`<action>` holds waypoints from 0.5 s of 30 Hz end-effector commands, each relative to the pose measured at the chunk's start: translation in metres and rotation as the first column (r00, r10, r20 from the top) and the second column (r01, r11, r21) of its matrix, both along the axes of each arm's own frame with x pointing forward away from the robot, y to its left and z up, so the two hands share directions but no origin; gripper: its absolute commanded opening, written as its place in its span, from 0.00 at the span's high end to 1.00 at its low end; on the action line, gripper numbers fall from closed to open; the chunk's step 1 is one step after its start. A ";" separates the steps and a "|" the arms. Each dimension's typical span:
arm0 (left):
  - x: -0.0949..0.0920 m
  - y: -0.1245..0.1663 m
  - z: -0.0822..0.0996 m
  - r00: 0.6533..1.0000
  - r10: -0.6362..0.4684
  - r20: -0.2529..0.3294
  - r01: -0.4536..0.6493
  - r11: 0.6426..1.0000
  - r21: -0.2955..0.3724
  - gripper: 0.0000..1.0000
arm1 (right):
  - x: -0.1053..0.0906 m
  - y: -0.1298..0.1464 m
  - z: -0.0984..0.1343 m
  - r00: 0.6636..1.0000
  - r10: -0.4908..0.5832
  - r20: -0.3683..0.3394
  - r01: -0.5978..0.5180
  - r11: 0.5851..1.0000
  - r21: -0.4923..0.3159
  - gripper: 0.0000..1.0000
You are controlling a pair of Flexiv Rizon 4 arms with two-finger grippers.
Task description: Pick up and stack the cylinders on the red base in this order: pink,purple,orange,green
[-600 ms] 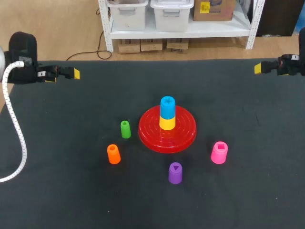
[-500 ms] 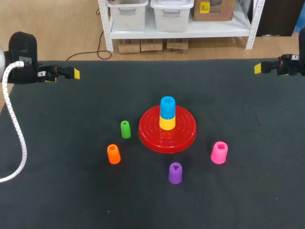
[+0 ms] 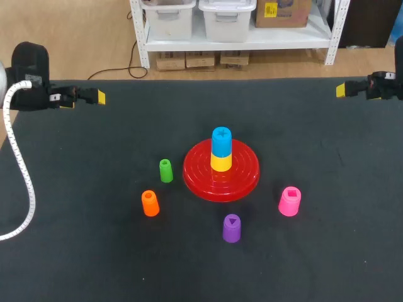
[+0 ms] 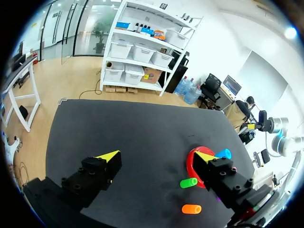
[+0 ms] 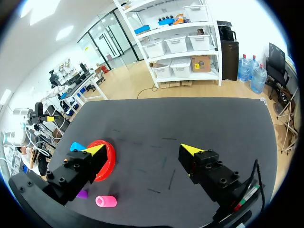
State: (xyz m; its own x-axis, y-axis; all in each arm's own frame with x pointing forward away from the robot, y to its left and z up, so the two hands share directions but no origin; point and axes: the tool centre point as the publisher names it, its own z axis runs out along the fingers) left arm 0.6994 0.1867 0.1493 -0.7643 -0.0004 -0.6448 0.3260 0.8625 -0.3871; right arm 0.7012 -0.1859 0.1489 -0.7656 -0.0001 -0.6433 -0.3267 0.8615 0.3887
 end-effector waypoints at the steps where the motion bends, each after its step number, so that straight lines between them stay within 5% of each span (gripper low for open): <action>1: 0.000 -0.002 0.001 1.000 0.005 -0.005 -0.005 1.000 0.007 0.00 | 0.000 0.001 0.001 1.000 -0.002 -0.001 0.002 1.000 -0.003 0.00; 6: 0.000 -0.002 0.001 1.000 0.005 -0.005 -0.005 1.000 0.007 0.00 | 0.000 0.001 0.001 1.000 -0.002 -0.001 0.002 1.000 -0.003 0.00; 7: -0.002 0.000 0.003 0.998 -0.055 0.035 0.056 0.998 -0.027 0.00 | 0.000 0.001 0.001 1.000 -0.002 -0.001 0.002 1.000 -0.003 0.00; 11: -0.001 0.003 0.011 0.988 -0.111 0.110 0.107 0.993 0.045 0.00 | 0.000 0.001 0.001 1.000 -0.002 -0.001 0.002 1.000 -0.003 0.00; 15: -0.003 0.004 0.025 0.921 -0.324 0.215 0.300 0.944 0.136 0.00 | 0.000 0.001 0.001 1.000 -0.002 -0.001 0.002 1.000 -0.003 0.00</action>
State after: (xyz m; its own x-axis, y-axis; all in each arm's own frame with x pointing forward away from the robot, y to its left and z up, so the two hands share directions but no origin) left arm 0.7021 0.1826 0.1691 -0.6530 0.1783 -0.7361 0.4938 0.8372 -0.2352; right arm 0.7013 -0.1858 0.1489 -0.7656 -0.0002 -0.6433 -0.3268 0.8615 0.3886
